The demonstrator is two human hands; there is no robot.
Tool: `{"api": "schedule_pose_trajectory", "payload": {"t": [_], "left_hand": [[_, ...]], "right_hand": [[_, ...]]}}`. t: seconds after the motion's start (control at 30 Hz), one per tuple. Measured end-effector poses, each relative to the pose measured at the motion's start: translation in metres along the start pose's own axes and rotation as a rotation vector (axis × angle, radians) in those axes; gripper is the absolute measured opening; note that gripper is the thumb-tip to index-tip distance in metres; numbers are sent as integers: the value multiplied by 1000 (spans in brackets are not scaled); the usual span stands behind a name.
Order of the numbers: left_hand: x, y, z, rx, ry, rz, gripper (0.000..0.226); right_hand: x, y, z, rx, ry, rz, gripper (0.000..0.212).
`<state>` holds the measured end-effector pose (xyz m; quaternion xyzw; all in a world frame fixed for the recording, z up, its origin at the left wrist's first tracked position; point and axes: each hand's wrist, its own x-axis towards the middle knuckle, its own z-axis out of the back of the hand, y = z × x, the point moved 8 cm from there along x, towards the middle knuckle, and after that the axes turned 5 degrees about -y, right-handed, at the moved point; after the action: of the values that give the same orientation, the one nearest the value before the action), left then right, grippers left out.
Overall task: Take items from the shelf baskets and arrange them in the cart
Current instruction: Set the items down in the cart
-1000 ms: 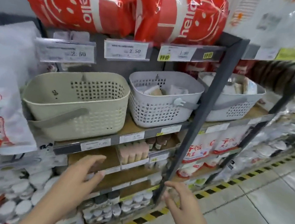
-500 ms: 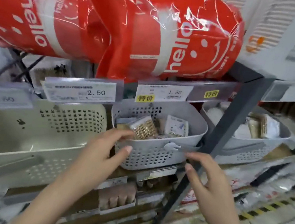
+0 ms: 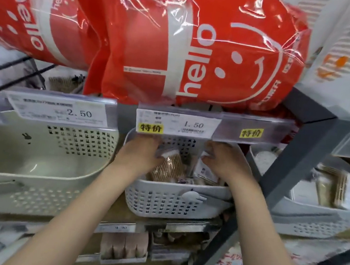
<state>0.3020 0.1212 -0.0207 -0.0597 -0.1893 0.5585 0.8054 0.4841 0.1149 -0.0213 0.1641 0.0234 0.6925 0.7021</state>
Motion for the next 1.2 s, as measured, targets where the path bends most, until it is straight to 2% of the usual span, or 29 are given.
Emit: {"api": "schedule_pose_trajectory", "payload": {"t": [0.07,0.17,0.3,0.4,0.5,0.6,0.7,0.83,0.93,1.03,1.1,1.2], "left_hand": [[4,4,-8,74,41,13,36],[7,9,-17,189,111,17,51],[7,13,-28,217,210,54,63],[7,13,-24,175,184,52,56],[6,10,-18,80,140,29,42],[4,4,-13,11,113,-12,34],[3,-1,-7,-50,55,-34,27],[-3,-4,12,-198,-137,-45,24],[-12,1,26,-326,-270,14,31],[-28,8,38,-432,-388,68,29],[-44,12,43,-584,-445,92,27],[-71,11,48,-819,-509,101,35]], "right_hand": [[5,-9,-15,18,63,-60,42],[8,-15,-36,62,175,-118,51],[10,-19,-35,63,154,-144,52],[8,-17,-25,47,104,-138,56],[4,-9,-11,156,32,-96,58],[-4,-5,5,186,-79,-109,44],[-16,-9,15,285,-173,-185,32],[-38,-13,28,524,-334,-141,30],[-51,-10,28,644,-337,-85,38],[-60,-4,29,706,-330,-11,30],[-66,1,34,769,-335,55,28],[-76,8,43,863,-351,157,41]]}}
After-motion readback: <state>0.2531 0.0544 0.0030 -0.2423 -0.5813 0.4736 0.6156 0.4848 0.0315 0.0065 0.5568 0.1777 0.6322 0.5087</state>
